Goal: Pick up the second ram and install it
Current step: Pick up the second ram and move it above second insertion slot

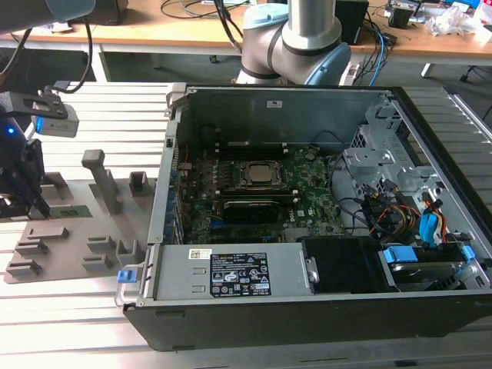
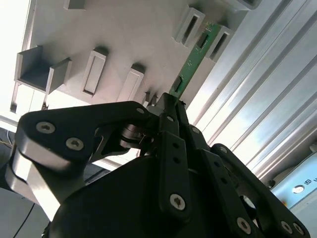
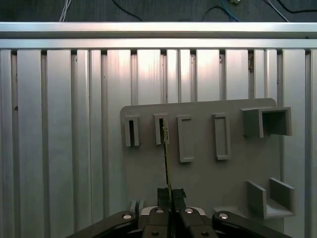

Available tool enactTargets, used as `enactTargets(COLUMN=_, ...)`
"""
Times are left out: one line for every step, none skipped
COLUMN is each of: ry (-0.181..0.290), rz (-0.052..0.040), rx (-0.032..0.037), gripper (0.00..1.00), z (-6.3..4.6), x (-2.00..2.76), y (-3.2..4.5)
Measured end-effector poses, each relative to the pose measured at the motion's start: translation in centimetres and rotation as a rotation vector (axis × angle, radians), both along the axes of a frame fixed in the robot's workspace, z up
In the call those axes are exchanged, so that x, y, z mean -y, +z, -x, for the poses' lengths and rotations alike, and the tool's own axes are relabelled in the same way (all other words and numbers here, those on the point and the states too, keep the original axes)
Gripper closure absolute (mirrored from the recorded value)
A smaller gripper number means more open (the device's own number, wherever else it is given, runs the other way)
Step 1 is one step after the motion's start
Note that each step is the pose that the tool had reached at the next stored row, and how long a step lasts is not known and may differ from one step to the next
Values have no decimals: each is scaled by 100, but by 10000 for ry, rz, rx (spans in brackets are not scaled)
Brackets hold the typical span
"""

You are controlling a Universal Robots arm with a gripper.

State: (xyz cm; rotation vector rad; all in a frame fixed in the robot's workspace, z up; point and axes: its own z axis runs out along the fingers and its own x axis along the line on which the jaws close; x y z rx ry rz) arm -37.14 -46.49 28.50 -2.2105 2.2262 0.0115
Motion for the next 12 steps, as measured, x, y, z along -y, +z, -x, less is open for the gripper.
enactTargets(ry=0, rz=-1, rx=0, gripper=86, z=0, x=0, y=3)
enactTargets(ry=0, rz=1, rx=-1, gripper=86, z=0, x=0, y=8)
enactTargets(ry=0, rz=1, rx=-2, gripper=86, z=0, x=0, y=25)
enactTargets(ry=0, rz=0, rx=-1, gripper=86, z=0, x=0, y=79)
enactTargets(ry=0, rz=0, rx=-1, gripper=86, z=0, x=0, y=124)
enactTargets(ry=0, rz=-1, rx=0, gripper=86, z=0, x=0, y=141)
enactTargets(ry=0, rz=-1, rx=0, gripper=86, z=0, x=0, y=159)
enactTargets(ry=0, rz=0, rx=0, gripper=86, z=0, x=0, y=168)
enactTargets(ry=0, rz=0, rx=0, gripper=86, z=0, x=0, y=177)
enactTargets(ry=0, rz=0, rx=-1, gripper=86, z=0, x=0, y=187)
enactTargets(ry=0, rz=0, rx=-1, gripper=86, z=0, x=0, y=212)
enactTargets(ry=-1, rz=0, rx=-1, gripper=86, z=0, x=0, y=228)
